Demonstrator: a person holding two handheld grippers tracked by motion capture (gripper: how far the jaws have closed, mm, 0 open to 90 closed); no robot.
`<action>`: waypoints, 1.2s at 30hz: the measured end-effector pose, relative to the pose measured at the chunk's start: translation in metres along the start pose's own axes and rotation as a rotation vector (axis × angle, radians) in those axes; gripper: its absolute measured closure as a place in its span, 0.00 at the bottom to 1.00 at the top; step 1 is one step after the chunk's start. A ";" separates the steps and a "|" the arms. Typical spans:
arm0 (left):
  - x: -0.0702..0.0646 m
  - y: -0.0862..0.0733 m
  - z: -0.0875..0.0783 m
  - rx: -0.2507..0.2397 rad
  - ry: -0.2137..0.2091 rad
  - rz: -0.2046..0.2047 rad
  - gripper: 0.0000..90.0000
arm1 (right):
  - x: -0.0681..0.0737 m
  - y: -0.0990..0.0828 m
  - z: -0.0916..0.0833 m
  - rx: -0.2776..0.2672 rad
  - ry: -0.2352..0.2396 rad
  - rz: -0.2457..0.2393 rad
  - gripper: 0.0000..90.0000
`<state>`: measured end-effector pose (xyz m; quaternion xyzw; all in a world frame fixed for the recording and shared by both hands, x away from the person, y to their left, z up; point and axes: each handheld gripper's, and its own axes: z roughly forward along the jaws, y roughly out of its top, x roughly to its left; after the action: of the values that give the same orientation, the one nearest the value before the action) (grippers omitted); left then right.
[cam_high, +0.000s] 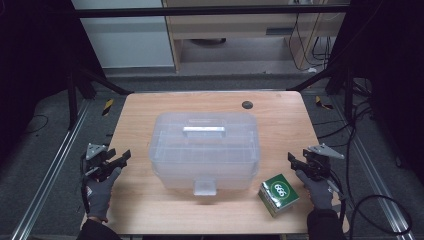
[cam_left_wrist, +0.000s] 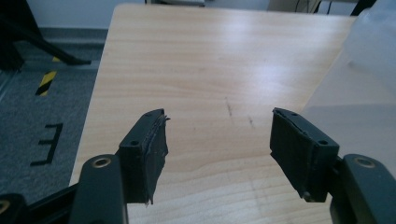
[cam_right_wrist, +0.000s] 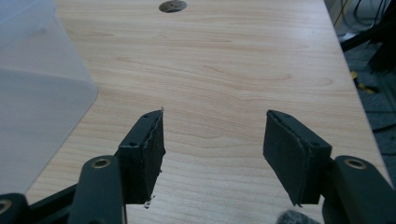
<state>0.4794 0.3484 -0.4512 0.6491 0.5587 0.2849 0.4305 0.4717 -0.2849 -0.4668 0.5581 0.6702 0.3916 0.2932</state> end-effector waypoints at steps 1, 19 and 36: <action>0.000 0.000 0.000 0.000 0.000 0.000 0.40 | 0.000 -0.001 0.000 0.004 -0.008 -0.015 0.42; -0.026 0.037 -0.029 -0.085 -0.128 0.102 0.38 | 0.011 0.008 -0.015 0.007 0.049 -0.037 0.54; -0.038 0.080 -0.049 -0.133 -0.195 0.218 0.37 | 0.020 0.014 -0.022 0.007 0.038 -0.095 0.68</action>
<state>0.4684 0.3230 -0.3539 0.7006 0.4205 0.3019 0.4911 0.4563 -0.2688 -0.4425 0.5192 0.7025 0.3856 0.2969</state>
